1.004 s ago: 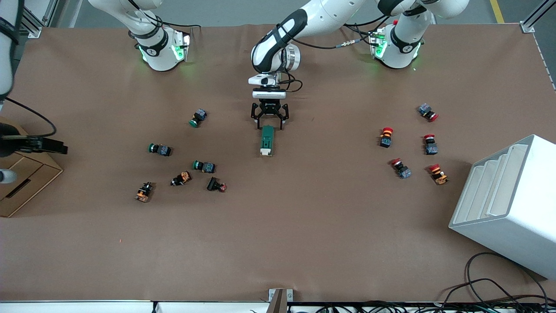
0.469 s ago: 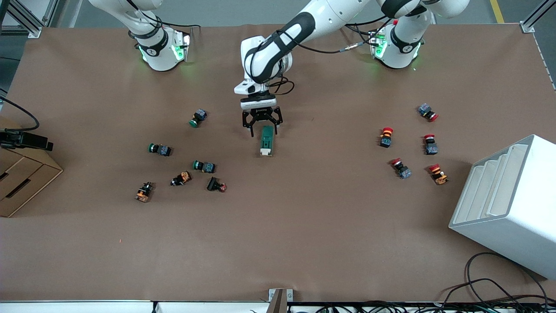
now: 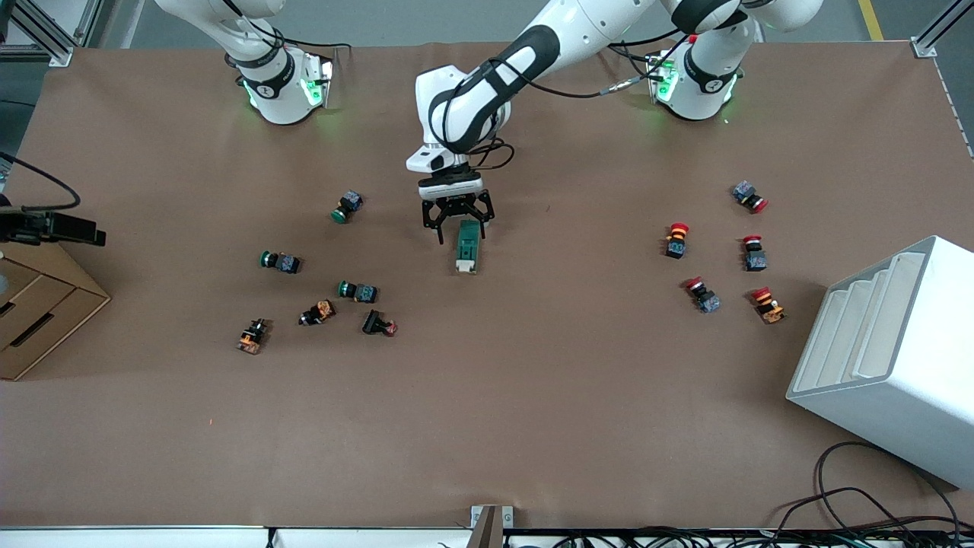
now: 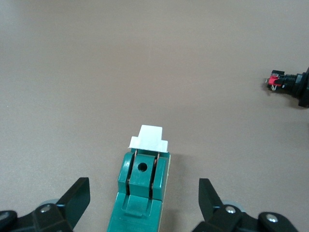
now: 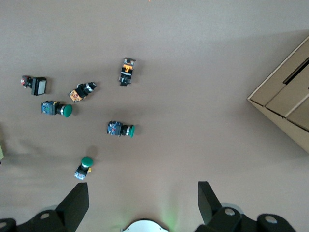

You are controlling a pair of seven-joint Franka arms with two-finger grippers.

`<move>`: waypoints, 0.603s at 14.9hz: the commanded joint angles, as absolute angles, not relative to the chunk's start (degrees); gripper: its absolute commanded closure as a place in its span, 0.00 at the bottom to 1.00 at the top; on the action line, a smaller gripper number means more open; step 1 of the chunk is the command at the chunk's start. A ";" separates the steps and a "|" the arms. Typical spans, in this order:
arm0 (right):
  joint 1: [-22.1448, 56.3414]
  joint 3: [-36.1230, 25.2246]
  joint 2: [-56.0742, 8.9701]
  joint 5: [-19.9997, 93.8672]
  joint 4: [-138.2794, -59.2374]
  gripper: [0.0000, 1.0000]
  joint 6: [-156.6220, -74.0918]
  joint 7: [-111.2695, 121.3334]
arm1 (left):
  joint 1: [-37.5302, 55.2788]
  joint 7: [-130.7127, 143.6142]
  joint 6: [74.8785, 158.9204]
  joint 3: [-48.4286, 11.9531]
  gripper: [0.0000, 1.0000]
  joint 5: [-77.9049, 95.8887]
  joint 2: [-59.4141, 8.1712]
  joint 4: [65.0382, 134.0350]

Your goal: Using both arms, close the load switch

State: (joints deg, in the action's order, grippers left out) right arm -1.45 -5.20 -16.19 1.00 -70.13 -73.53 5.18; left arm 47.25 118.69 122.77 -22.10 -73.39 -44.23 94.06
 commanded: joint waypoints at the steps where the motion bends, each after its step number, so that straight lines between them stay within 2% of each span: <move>1: -1.58 -4.92 -12.23 0.97 -73.47 0.00 -72.68 6.06 | 46.06 113.40 122.87 -22.24 0.01 -68.40 -40.70 94.13; 5: -0.70 -4.92 -9.50 0.62 -76.10 0.00 -74.08 6.06 | 42.20 101.38 122.87 -22.24 0.01 -56.73 -33.51 94.13; 9: -0.62 -3.87 -0.54 0.18 -87.78 0.00 -80.67 6.15 | 36.14 89.23 122.44 -22.15 0.01 -42.14 -24.63 94.04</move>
